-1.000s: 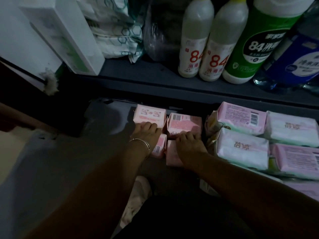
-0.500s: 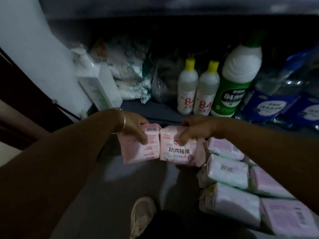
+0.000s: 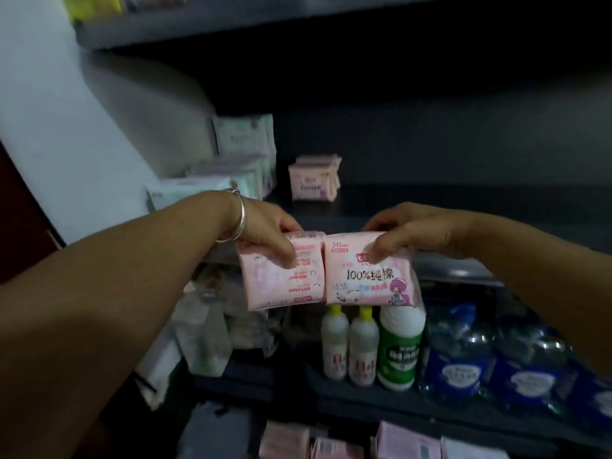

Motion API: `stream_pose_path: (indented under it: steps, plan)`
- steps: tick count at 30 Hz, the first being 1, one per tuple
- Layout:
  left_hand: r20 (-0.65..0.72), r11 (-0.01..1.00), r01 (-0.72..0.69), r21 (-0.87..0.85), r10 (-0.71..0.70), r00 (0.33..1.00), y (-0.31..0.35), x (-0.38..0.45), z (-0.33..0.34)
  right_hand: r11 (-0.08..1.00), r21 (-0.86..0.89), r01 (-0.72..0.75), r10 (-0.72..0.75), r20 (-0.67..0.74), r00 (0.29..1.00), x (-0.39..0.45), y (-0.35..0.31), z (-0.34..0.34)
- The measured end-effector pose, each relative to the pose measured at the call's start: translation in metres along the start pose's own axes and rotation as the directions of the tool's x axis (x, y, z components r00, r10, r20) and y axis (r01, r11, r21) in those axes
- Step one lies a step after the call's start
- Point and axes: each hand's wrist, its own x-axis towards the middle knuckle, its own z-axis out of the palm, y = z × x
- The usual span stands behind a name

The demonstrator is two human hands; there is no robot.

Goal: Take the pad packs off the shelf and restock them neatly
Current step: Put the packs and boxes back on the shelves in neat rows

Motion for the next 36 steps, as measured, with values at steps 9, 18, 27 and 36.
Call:
stream_pose_path:
  steps: [9, 18, 27, 36]
  plan:
    - [-0.172, 0.994, -0.061, 0.089, 0.076, 0.982, 0.011, 0.045, -0.059, 0.999, -0.017, 0.031, -0.034, -0.208, 0.978, 0.037, -0.005, -0.062]
    - [-0.269, 0.982, -0.110, 0.154, 0.149, 0.952, -0.004, 0.124, -0.094, 0.996, -0.062, 0.060, -0.083, -0.509, 0.857, 0.142, -0.011, -0.097]
    - [-0.206, 0.935, -0.189, 0.300, 0.257, 0.944, -0.012, 0.175, -0.120, 0.932, -0.348, 0.098, -0.291, -0.563, 0.774, 0.243, -0.033, -0.122]
    - [-0.177, 0.931, -0.181, 0.318, 0.246, 0.953, -0.035, 0.204, -0.126, 0.858, -0.512, 0.049, -0.362, -0.533, 0.764, 0.328, -0.032, -0.126]
